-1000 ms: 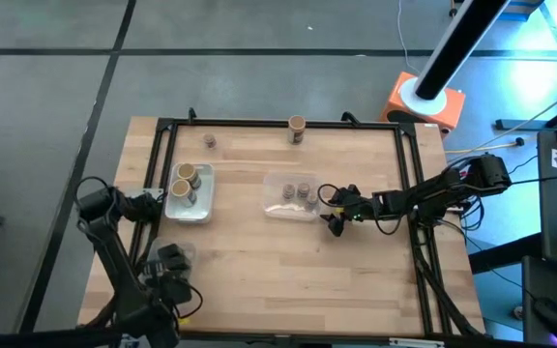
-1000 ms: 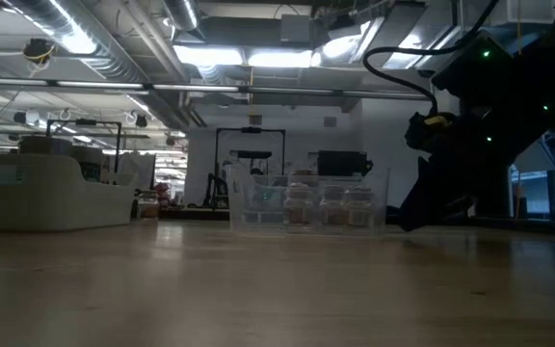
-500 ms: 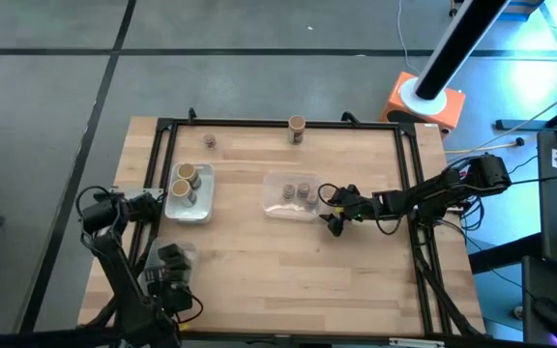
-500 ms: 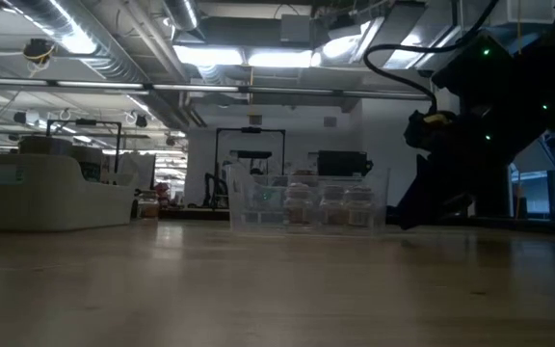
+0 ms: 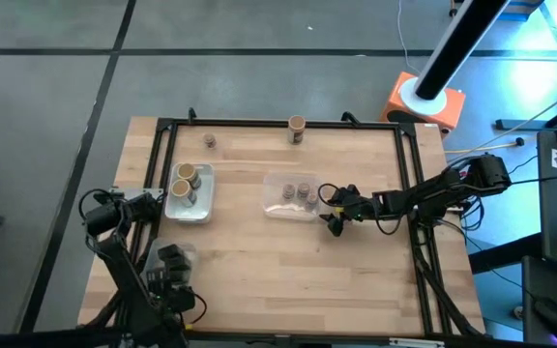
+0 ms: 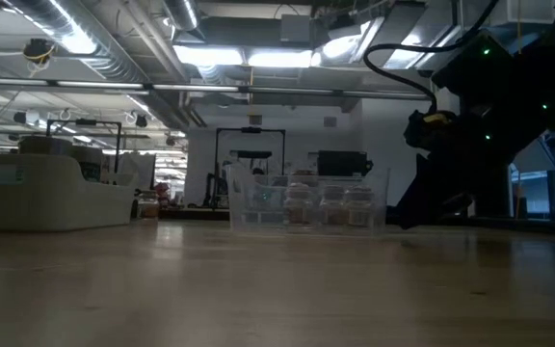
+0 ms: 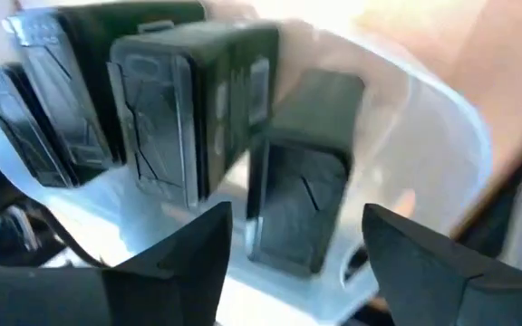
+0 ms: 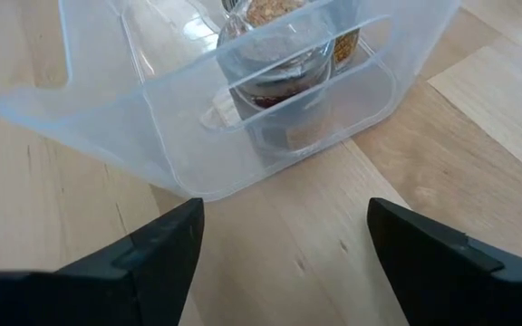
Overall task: Sort spices by type
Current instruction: Put the black seasoning can into the bottom transparent bin, then put the brown seasoning bottle into the top transparent bin
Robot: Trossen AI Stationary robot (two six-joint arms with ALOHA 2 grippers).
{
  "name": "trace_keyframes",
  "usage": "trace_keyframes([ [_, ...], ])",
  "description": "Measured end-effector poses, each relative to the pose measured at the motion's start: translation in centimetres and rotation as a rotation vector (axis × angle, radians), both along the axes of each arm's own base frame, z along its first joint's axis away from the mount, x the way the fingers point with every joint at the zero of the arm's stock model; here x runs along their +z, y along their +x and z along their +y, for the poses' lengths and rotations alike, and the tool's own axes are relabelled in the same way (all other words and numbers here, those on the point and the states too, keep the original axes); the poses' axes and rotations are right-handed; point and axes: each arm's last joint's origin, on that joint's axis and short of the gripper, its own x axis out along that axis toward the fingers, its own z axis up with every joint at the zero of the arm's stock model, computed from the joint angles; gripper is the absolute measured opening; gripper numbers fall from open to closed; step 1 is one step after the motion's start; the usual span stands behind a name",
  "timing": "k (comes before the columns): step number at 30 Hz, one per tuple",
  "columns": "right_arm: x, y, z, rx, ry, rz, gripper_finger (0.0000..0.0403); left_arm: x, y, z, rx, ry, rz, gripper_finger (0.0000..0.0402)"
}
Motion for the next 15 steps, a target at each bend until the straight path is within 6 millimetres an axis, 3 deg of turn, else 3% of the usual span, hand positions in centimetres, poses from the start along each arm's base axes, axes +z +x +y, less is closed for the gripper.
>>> trace_keyframes([
  [5,0.0,0.0,0.0,-0.001,0.0,-0.001,0.031,1.6,0.8,-0.2,-0.057,-0.101,0.036,0.0241],
  [15,0.0,0.0,0.0,0.0,0.0,-0.001,0.031,7.3,1.0,3.3,-0.031,-0.094,-0.189,0.0239],
])
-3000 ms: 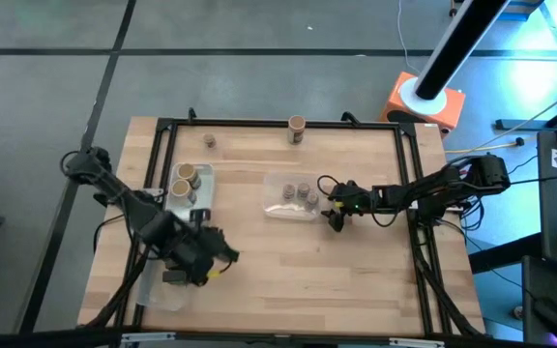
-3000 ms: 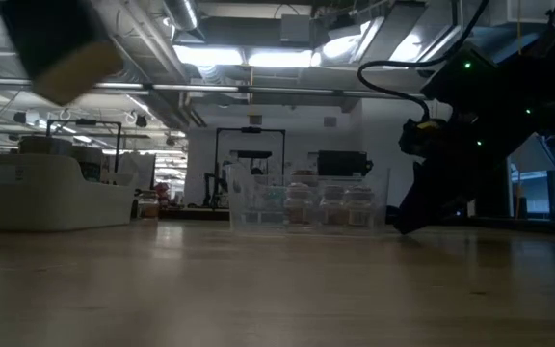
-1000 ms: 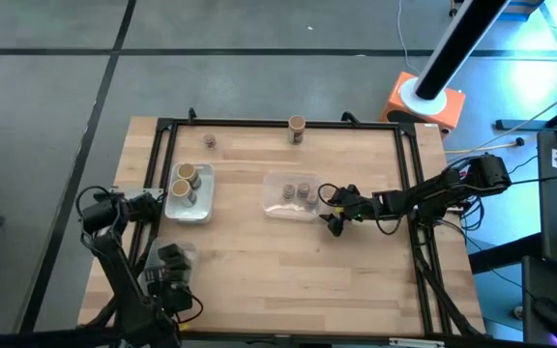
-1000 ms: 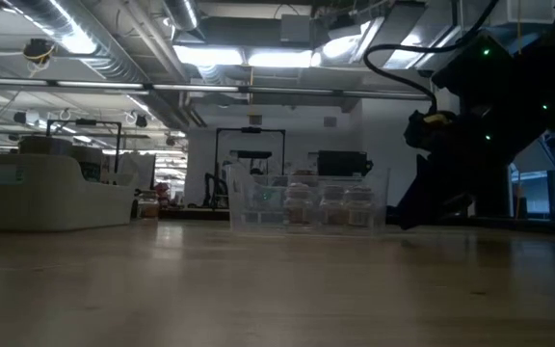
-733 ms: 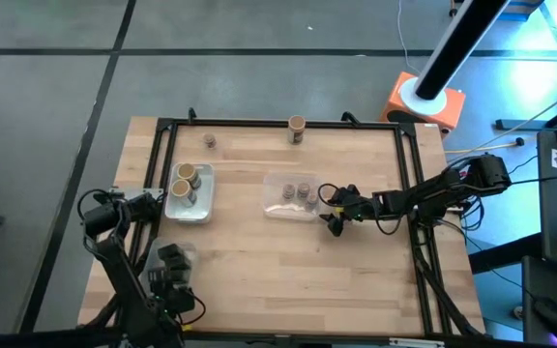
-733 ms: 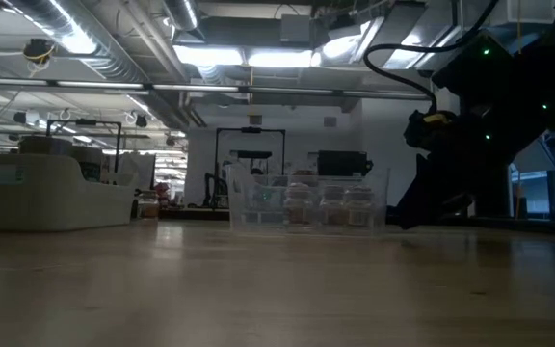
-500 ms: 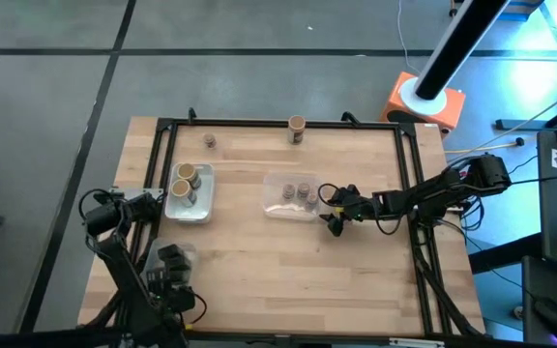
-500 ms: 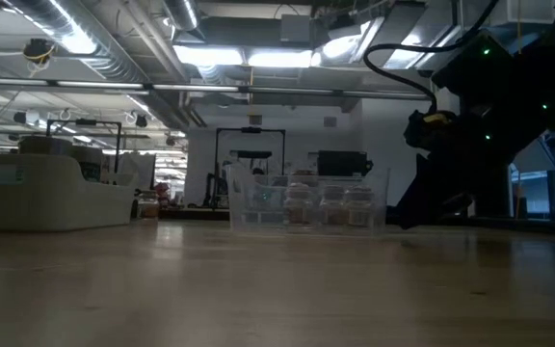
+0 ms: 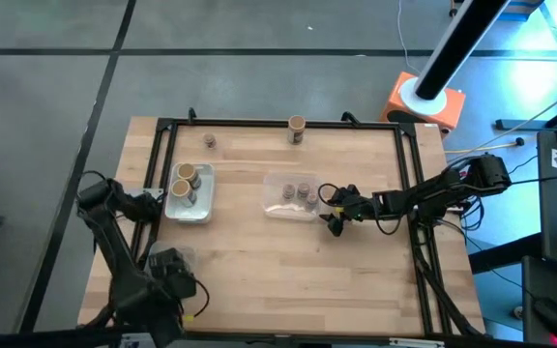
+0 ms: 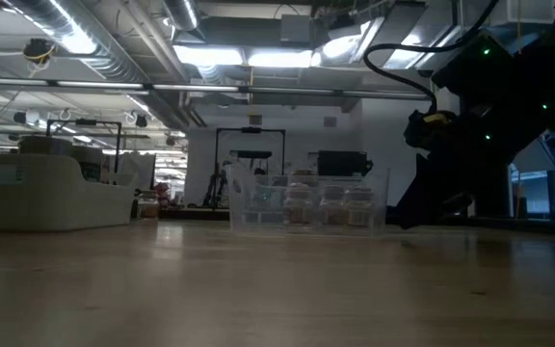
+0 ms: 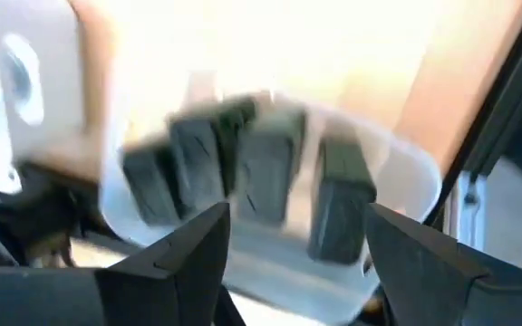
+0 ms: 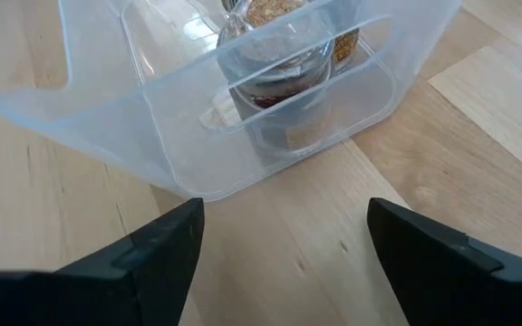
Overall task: Sort spices by type
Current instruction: Put the brown seasoning bottle into the top transparent bin
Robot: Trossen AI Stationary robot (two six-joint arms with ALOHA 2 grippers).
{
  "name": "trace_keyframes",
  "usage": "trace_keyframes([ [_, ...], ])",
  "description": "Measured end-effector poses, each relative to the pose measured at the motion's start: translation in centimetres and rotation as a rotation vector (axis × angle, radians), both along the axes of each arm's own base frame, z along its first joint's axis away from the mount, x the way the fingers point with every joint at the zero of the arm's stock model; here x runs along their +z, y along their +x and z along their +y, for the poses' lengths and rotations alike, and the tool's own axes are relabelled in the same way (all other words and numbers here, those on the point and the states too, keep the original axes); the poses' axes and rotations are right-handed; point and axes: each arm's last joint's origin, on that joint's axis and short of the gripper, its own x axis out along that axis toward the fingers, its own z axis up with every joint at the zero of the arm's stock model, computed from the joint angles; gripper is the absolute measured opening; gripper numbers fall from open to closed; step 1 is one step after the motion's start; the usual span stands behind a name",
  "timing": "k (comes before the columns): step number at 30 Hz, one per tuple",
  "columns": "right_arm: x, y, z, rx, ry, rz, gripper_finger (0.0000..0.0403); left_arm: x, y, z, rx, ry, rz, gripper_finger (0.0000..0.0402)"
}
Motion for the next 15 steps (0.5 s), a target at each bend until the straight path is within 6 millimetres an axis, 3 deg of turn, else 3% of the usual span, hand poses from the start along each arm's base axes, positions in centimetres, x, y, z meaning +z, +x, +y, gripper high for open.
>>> trace_keyframes([
  [9,0.0,0.0,0.0,0.0,0.0,0.0,0.031,4.4,1.2,4.6,0.019,0.064,-0.323,0.0238],
  [15,0.0,0.0,0.0,0.0,0.0,0.001,0.031,6.6,2.6,8.5,-0.016,0.12,-0.411,0.0238],
])
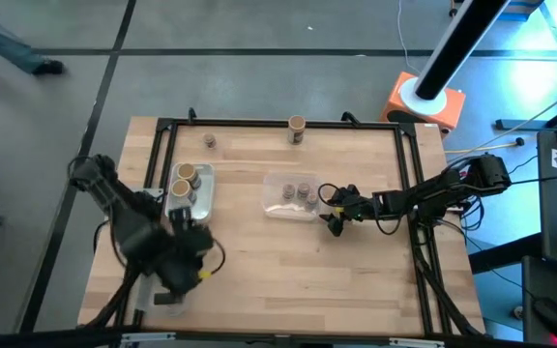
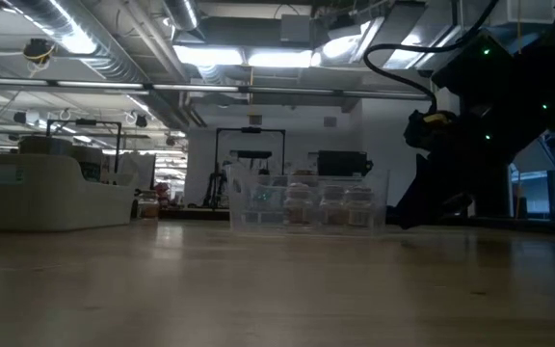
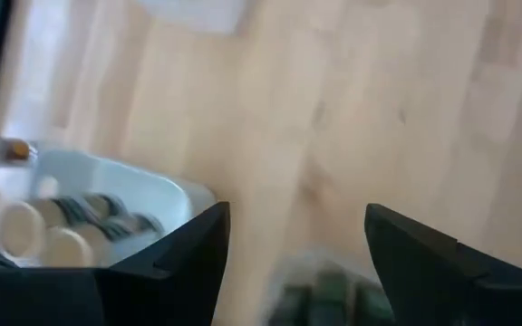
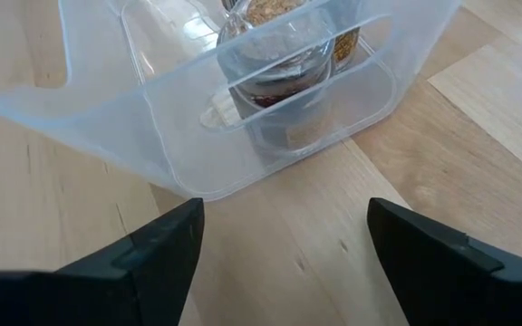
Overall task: Sort spices by type
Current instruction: Put the brown seasoning bottle into the top transparent bin
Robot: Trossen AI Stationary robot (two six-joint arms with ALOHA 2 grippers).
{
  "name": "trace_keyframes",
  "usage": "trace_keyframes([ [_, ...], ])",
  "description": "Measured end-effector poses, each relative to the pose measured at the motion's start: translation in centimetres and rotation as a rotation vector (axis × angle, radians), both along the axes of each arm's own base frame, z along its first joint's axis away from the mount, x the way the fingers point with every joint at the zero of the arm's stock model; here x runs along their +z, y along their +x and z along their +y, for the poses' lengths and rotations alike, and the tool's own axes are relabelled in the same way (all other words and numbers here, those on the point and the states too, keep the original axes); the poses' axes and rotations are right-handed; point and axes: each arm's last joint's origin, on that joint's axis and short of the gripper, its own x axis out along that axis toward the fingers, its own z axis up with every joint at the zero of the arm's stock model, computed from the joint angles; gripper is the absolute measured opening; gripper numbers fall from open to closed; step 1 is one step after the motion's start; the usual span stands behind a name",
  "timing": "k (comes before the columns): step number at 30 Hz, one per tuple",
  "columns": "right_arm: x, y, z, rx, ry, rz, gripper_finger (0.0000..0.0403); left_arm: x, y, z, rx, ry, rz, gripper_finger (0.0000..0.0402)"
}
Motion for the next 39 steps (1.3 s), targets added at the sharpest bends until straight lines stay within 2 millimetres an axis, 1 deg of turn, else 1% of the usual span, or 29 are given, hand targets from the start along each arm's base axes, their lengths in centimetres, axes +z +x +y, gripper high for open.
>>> trace_keyframes([
  [3,0.0,0.0,0.0,0.0,0.0,0.0,0.031,1.0,0.6,2.3,0.02,0.015,-0.021,0.0238],
  [10,0.0,0.0,0.0,0.011,-0.025,0.005,0.031,2.5,1.8,7.2,0.079,0.101,-0.067,0.0238],
  [17,0.0,0.0,0.0,0.011,-0.028,0.005,0.031,2.9,3.3,12.6,0.196,0.178,-0.035,0.0238],
  [23,0.0,0.0,-0.1,0.011,-0.027,0.006,0.031,3.0,4.4,17.0,0.278,0.207,-0.015,0.0238],
  [26,0.0,0.0,0.0,0.017,-0.021,0.006,0.031,3.1,4.8,18.6,0.286,0.222,-0.024,0.0238],
  [30,0.0,0.0,0.0,0.017,-0.021,0.006,0.031,3.2,5.7,19.8,0.31,0.22,-0.101,0.0238],
  [33,0.0,0.0,0.0,0.019,-0.023,0.007,0.031,3.5,6.4,21.0,0.307,0.259,-0.14,0.0238],
  [37,-0.1,0.0,0.0,0.031,-0.036,0.018,0.031,3.4,7.0,23.5,0.394,0.284,-0.171,0.0238],
  [39,-0.1,-0.1,0.0,0.033,-0.039,0.03,0.031,3.2,6.7,25.0,0.443,0.292,-0.15,0.0238],
])
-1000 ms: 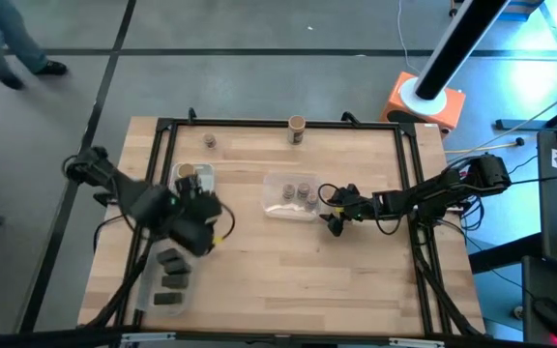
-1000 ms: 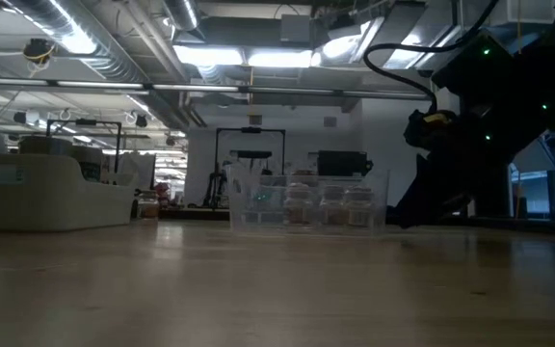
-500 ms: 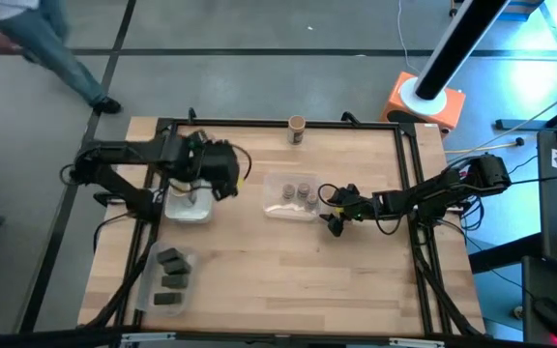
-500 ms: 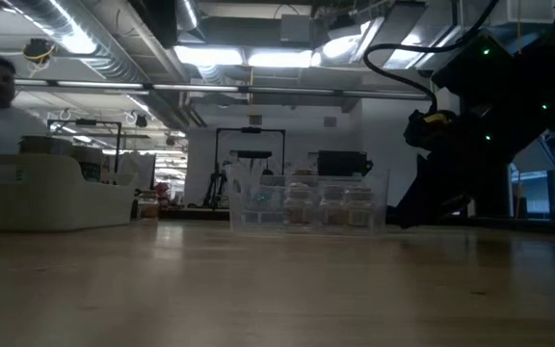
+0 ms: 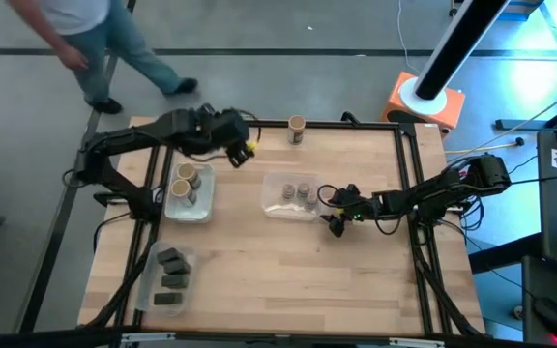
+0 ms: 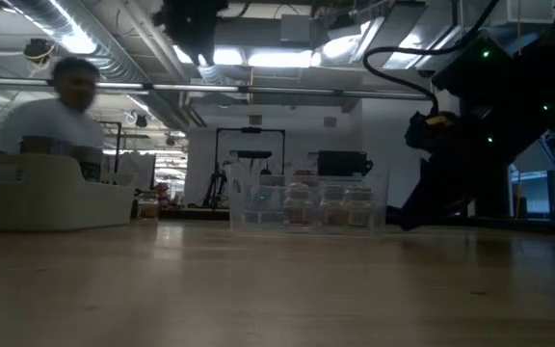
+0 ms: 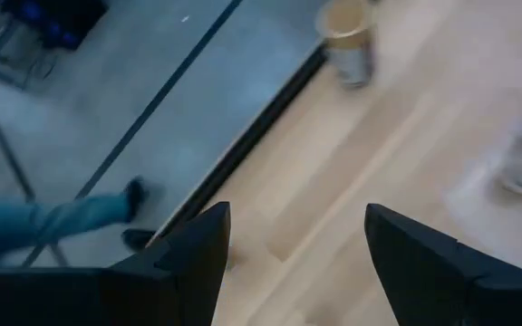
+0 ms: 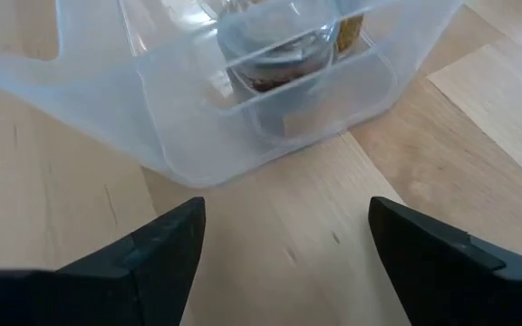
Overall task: Sort spices by type
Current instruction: Put the brown seasoning bottle into the top transparent bin
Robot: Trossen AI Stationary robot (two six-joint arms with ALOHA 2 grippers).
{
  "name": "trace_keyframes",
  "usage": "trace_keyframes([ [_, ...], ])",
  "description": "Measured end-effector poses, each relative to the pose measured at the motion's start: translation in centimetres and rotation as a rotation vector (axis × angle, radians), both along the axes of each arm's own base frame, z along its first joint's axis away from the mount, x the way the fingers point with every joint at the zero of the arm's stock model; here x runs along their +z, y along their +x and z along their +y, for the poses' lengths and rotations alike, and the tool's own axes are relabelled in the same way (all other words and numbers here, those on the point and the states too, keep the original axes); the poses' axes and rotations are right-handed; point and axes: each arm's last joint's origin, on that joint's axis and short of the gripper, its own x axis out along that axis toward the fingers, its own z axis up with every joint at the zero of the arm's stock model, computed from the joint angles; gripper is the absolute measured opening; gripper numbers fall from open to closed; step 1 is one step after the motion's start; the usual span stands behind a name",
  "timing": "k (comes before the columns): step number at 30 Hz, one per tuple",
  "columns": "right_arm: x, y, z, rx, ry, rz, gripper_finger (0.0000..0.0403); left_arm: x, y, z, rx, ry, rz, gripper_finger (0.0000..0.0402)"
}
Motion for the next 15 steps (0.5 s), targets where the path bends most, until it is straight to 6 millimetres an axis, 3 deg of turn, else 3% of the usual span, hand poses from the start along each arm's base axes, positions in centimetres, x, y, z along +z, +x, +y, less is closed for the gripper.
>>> trace_keyframes([
  [9,-0.3,-0.3,-0.1,-0.009,-0.021,0.046,0.031,-0.9,-1.6,6.8,0.214,0.001,0.065,0.0238],
  [15,-0.4,-0.5,-0.2,-0.022,-0.07,0.071,0.031,-0.8,-2.6,10.4,0.222,0.055,0.108,0.0238],
])
